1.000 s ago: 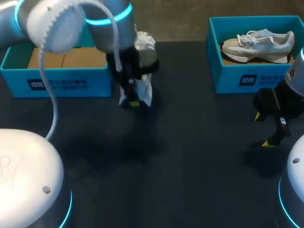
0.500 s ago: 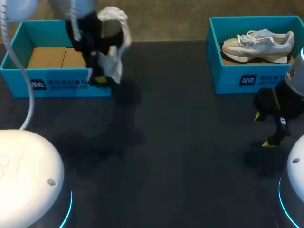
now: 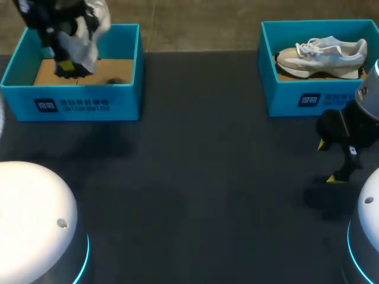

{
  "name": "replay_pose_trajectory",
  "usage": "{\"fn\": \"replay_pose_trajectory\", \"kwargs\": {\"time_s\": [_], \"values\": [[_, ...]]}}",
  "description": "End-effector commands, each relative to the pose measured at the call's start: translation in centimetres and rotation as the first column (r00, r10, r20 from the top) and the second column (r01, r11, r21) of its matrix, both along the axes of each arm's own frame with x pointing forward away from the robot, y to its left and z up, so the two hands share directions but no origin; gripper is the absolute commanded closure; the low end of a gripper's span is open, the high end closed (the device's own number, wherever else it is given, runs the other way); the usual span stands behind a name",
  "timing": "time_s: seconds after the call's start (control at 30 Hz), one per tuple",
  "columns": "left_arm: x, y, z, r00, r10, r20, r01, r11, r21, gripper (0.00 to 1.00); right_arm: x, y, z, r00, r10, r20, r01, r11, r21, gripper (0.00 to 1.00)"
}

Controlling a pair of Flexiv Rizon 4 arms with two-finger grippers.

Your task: Take the shoe out of the shoebox, open the shoe tongue, remove and reinsert the insole, then place the shoe into the shoebox

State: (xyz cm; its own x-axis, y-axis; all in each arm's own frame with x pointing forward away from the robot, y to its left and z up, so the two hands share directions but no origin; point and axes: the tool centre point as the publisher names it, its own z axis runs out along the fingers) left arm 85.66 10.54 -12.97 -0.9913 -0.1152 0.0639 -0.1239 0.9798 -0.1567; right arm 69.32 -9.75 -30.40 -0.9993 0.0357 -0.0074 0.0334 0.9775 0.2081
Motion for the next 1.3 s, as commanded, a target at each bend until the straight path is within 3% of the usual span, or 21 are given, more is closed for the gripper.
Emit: {"fn": "replay_pose_trajectory", "kwargs": {"time_s": [0.03, 0.53, 0.93, 1.03, 1.3], "values": [[1.9, 2.0, 1.4, 0.997, 0.049, -0.053, -0.047, 0.999, 0.024, 1.00, -0.1, 0.0, 0.0, 1.000, -0.001, 0.002, 0.001, 1.000, -0.003, 0.00], [1.9, 2.0, 1.4, 0.997, 0.049, -0.053, -0.047, 0.999, 0.024, 1.00, -0.1, 0.0, 0.0, 1.000, -0.001, 0.002, 0.001, 1.000, -0.003, 0.00], [9.9, 9.5, 1.8, 0.991, 0.114, -0.065, -0.114, 0.993, 0.005, 1.00, -0.1, 0.0, 0.0, 1.000, -0.001, 0.002, 0.001, 1.000, -0.003, 0.00], [11.9, 10.3, 1.2, 0.986, 0.161, -0.045, -0.157, 0.985, 0.076, 1.00, -0.1, 0.0, 0.0, 1.000, -0.001, 0.002, 0.001, 1.000, -0.003, 0.00], [14.9, 11.3, -0.4, 0.982, 0.177, -0.066, -0.172, 0.982, 0.077, 1.00, -0.1, 0.0, 0.0, 1.000, -0.001, 0.002, 0.001, 1.000, -0.003, 0.00]]}}
